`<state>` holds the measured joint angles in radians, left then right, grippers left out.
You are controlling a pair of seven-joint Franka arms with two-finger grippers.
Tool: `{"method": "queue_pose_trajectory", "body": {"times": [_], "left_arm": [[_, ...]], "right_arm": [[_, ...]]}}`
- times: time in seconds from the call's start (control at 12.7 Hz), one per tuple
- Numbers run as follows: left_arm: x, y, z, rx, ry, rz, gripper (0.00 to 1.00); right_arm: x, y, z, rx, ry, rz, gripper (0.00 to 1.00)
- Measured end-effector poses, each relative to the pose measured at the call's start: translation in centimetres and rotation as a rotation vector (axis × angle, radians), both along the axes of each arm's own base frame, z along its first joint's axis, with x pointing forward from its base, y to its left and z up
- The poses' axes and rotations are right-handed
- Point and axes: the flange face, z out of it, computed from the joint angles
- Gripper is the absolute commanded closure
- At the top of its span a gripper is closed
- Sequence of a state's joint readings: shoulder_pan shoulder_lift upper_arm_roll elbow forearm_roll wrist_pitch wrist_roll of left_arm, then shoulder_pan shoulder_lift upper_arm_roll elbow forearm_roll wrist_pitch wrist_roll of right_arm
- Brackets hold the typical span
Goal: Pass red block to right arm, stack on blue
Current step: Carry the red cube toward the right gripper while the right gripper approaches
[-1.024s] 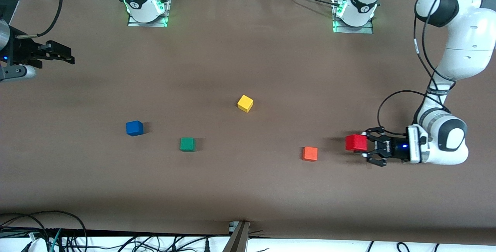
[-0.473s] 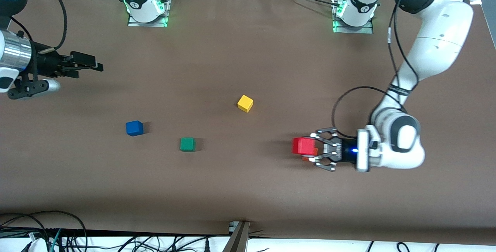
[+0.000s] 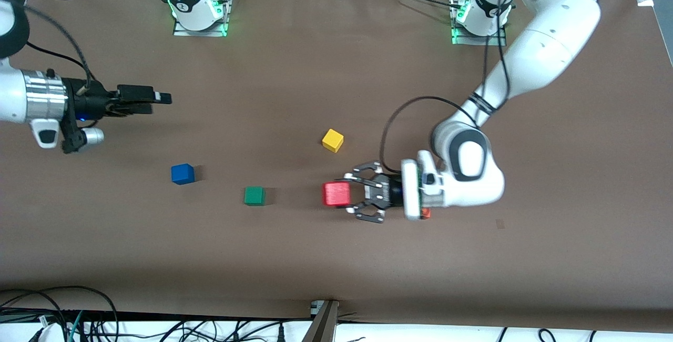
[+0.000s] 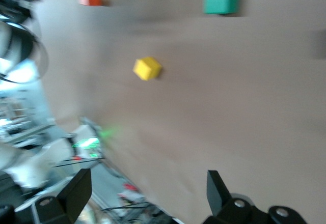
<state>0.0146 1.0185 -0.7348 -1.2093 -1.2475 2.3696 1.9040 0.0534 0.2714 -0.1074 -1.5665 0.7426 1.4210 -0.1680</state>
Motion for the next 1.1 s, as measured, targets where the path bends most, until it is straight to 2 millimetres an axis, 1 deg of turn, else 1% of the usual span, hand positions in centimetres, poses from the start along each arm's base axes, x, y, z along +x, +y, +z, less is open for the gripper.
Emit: {"method": "queue_pose_trajectory", "body": {"times": [0.08, 0.24, 0.39, 0.47, 0.55, 0.79, 0.87, 0.95, 1.1], "left_arm": [[-0.9, -2.1, 0.2, 0.003, 0.017, 0.025, 1.0], [-2.8, -5.5, 0.0, 0.017, 0.054, 0.065, 1.0], [-4.6, -8.3, -0.2, 0.033, 0.085, 0.096, 1.0], [-5.3, -9.4, 0.0, 0.031, 0.092, 0.094, 1.0], [-5.8, -10.2, 0.9, 0.018, 0.095, 0.092, 1.0], [-7.3, -12.0, 6.5, -0.048, 0.103, 0.109, 1.0], [-8.1, -12.8, 7.8, -0.054, 0.098, 0.105, 1.0], [-8.9, -13.7, 8.5, -0.055, 0.096, 0.093, 1.0], [-10.2, -15.1, 8.3, -0.047, 0.099, 0.075, 1.0]], "right_arm": [[0.5, 0.5, -0.8, 0.057, 0.017, -0.016, 0.0], [1.2, 1.0, -1.9, 0.126, 0.04, -0.039, 0.0], [1.8, 0.6, -3.3, 0.179, 0.063, -0.07, 0.0], [2.2, 0.7, -4.0, 0.211, 0.072, -0.082, 0.0], [2.4, 0.8, -4.5, 0.225, 0.079, -0.086, 0.0], [2.9, 1.1, -5.3, 0.264, 0.088, -0.108, 0.0], [3.3, 1.3, -6.0, 0.277, 0.089, -0.124, 0.0], [3.7, 1.7, -7.0, 0.287, 0.099, -0.135, 0.0], [4.1, 3.2, -8.8, 0.3, 0.123, -0.138, 0.0]]}}
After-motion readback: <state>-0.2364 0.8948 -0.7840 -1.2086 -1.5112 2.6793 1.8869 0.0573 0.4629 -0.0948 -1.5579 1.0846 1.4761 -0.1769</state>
